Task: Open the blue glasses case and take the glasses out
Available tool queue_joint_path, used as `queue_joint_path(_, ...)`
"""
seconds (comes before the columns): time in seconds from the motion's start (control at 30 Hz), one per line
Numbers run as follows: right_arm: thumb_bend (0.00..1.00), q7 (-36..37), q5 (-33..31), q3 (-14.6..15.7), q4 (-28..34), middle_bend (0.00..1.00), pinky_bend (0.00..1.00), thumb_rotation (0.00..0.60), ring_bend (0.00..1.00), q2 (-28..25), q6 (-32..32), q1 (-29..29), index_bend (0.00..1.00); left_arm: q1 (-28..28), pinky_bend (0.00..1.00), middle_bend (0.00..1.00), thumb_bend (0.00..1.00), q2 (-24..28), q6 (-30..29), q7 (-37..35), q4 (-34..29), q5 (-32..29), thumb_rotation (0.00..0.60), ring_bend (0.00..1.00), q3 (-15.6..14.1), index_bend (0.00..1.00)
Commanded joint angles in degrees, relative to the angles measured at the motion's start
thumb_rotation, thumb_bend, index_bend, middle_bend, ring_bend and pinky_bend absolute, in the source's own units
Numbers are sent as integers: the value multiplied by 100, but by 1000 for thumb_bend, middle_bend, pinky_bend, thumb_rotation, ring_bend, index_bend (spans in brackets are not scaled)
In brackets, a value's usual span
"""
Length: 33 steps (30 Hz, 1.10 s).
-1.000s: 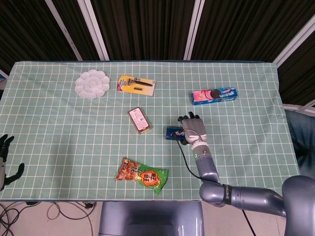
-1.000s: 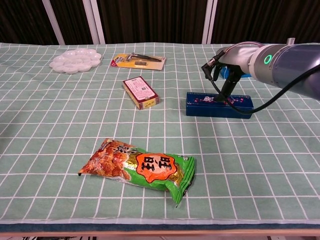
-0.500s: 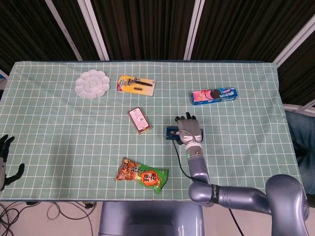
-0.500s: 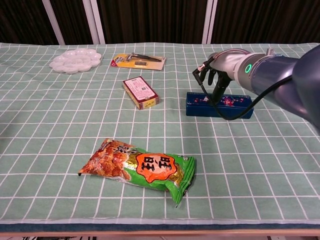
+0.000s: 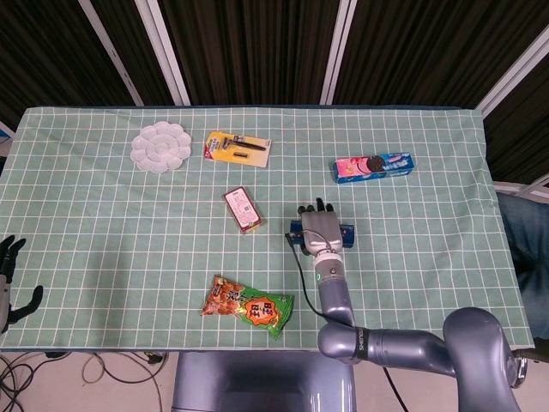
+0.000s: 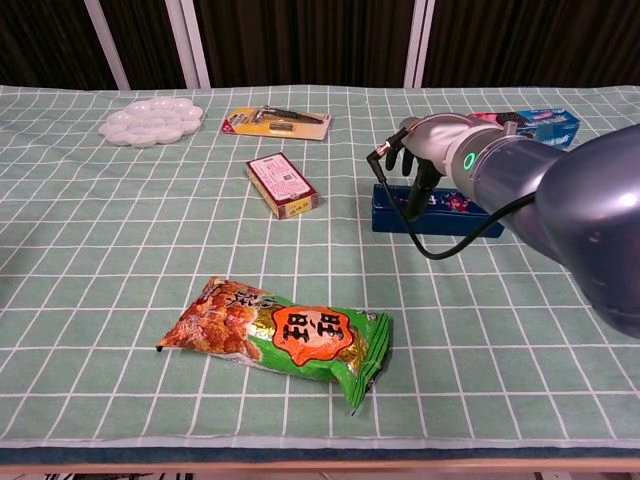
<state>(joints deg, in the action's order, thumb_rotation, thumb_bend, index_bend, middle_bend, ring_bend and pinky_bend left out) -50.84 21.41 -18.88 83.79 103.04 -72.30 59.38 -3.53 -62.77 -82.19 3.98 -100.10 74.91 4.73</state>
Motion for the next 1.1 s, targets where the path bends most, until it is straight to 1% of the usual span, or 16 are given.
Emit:
queue_joint_path(0.03, 349, -9, 62, -22, -66, 283, 170, 600, 97, 68, -32, 3, 258, -2, 0, 0, 375, 2, 1, 0, -2, -3, 600, 0, 2, 60)
queue_joint_path(0.6, 363, -72, 185, -177, -360, 289, 170, 600, 97, 325, 25, -31, 268, -11, 0, 0, 376, 9, 25, 9, -10, -39, 600, 0, 3, 60)
queue_joint_path(0.77, 382, -52, 251, -230, -389, 297, 170, 600, 97, 370, 22, -50, 274, -13, 0, 0, 376, 9, 30, 17, -15, -58, 600, 0, 5, 60)
queue_joint_path(1.1, 388, -124, 268, -293, -358, 305, 170, 600, 97, 400, 49, -74, 279, -16, 0, 0, 376, 12, 43, 35, -25, -92, 600, 0, 8, 60)
